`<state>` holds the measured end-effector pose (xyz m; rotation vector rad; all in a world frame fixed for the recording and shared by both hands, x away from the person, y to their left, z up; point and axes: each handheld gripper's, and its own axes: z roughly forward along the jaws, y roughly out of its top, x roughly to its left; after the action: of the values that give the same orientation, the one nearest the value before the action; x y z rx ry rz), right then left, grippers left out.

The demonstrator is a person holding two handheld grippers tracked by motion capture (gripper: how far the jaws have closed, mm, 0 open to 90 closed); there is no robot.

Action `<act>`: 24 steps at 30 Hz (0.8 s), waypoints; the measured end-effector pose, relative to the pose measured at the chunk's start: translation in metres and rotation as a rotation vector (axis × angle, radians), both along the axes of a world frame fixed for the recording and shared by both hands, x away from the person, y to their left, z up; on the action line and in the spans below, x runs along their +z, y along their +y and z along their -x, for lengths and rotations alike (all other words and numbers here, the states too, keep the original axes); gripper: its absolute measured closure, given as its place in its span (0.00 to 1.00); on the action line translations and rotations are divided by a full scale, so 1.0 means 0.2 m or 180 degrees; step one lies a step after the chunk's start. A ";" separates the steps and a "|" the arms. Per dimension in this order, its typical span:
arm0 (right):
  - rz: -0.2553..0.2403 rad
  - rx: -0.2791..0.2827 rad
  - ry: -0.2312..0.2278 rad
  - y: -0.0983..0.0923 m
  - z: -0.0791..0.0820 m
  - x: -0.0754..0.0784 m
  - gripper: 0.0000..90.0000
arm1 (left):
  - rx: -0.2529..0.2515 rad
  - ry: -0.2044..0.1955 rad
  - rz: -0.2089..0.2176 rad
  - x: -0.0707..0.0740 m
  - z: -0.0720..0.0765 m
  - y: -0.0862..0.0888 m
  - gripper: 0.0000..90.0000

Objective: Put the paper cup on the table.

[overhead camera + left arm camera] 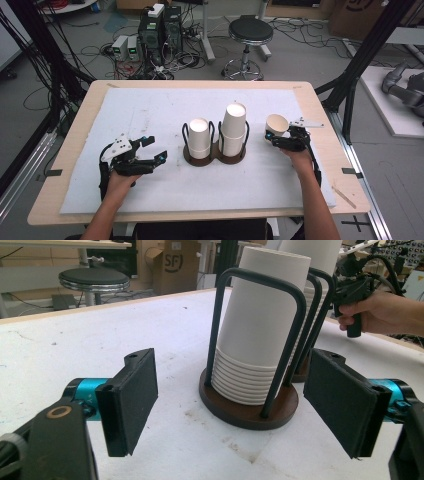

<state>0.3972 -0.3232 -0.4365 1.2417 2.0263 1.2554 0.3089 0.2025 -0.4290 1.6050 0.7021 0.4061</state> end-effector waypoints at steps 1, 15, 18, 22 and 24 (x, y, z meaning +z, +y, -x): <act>0.0005 0.0009 -0.0002 0.00 0.00 0.00 0.25 | 0.0003 0.0002 0.0010 0.00 0.00 0.00 0.24; 0.0013 0.0053 -0.0034 -0.09 0.11 0.02 0.25 | 0.0000 0.0016 0.0010 0.00 0.00 0.00 0.24; -0.0018 0.0080 -0.0063 -0.11 0.15 0.02 0.25 | -0.0017 0.0017 0.0003 -0.01 -0.01 0.00 0.24; -0.0048 0.0118 -0.0062 -0.10 0.19 0.02 0.25 | -0.0007 0.0013 0.0001 0.00 -0.01 0.00 0.24; -0.0046 0.0131 -0.0063 -0.10 0.21 0.02 0.25 | -0.0002 0.0014 -0.0002 -0.01 -0.01 0.00 0.24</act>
<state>0.3553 -0.3425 -0.4328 1.1952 2.0417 1.2984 0.3109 0.2016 -0.4300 1.6071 0.7047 0.4025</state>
